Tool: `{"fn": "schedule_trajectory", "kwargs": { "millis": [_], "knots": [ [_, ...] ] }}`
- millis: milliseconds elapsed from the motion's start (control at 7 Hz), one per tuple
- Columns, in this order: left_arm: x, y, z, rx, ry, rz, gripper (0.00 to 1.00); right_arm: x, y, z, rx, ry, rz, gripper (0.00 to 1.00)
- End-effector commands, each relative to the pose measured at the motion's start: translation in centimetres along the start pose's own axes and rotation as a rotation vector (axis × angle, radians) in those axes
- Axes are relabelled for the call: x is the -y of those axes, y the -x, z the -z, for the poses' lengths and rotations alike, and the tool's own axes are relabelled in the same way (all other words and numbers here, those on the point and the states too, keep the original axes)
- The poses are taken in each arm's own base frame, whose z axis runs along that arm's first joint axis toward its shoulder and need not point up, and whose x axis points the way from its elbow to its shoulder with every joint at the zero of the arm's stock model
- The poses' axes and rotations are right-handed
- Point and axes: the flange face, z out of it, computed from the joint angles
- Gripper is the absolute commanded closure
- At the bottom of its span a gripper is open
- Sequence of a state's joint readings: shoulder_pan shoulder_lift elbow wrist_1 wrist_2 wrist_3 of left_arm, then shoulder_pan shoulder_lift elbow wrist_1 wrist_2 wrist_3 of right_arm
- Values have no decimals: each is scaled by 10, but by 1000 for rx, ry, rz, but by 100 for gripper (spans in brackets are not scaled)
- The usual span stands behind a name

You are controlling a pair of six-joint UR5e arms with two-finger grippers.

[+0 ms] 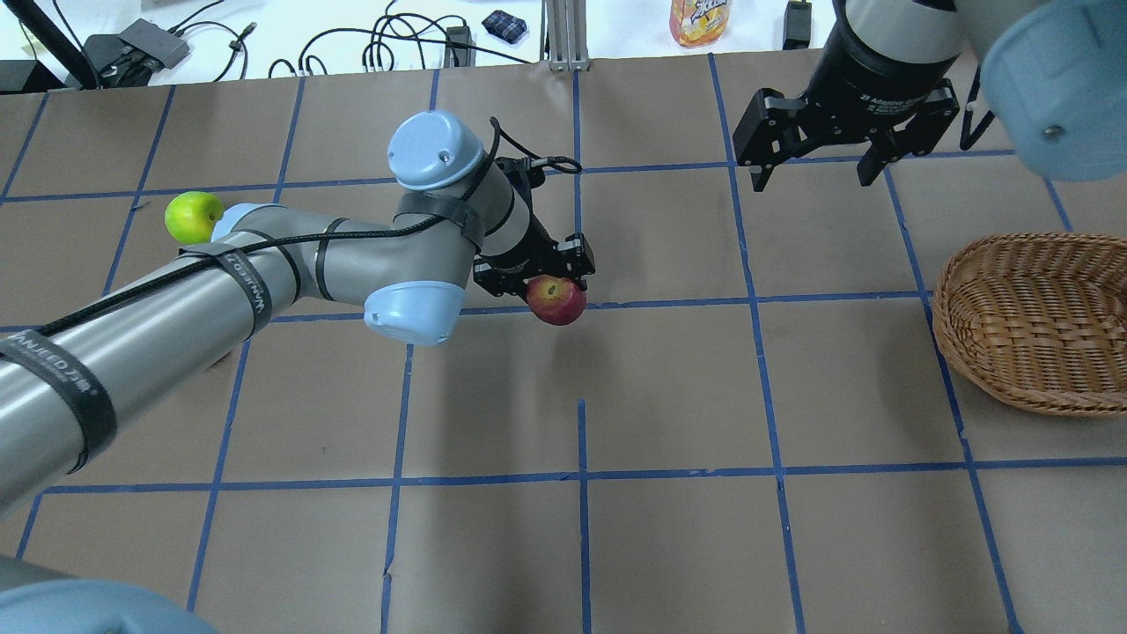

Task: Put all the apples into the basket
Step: 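Carry the red apple to the table center and open the left gripper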

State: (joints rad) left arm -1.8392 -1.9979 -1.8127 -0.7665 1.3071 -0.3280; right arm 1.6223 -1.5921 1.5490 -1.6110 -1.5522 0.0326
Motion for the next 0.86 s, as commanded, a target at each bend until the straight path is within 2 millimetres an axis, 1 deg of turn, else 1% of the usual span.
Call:
{"fn": "schedule_trajectory", "kwargs": {
  "millis": [0, 143, 286, 429, 571, 714],
  "knots": [
    [0, -7, -28, -8, -22, -28, 0, 0, 0, -1, 0, 0, 0, 0],
    [8, -6, -1, 7, -104, -99, 0, 0, 0, -1, 0, 0, 0, 0],
    [22, 11, 25, 27, -150, -113, 0, 0, 0, -1, 0, 0, 0, 0],
    [31, 39, 51, 33, -180, -92, 0, 0, 1, 0, 0, -1, 1, 0],
    [45, 85, 99, 58, -189, -72, 0, 0, 1, 0, 2, -3, 0, 0],
    [49, 150, 142, 109, -126, -141, 0, 0, 2, -1, 3, -2, -14, 0]
  ]
}}
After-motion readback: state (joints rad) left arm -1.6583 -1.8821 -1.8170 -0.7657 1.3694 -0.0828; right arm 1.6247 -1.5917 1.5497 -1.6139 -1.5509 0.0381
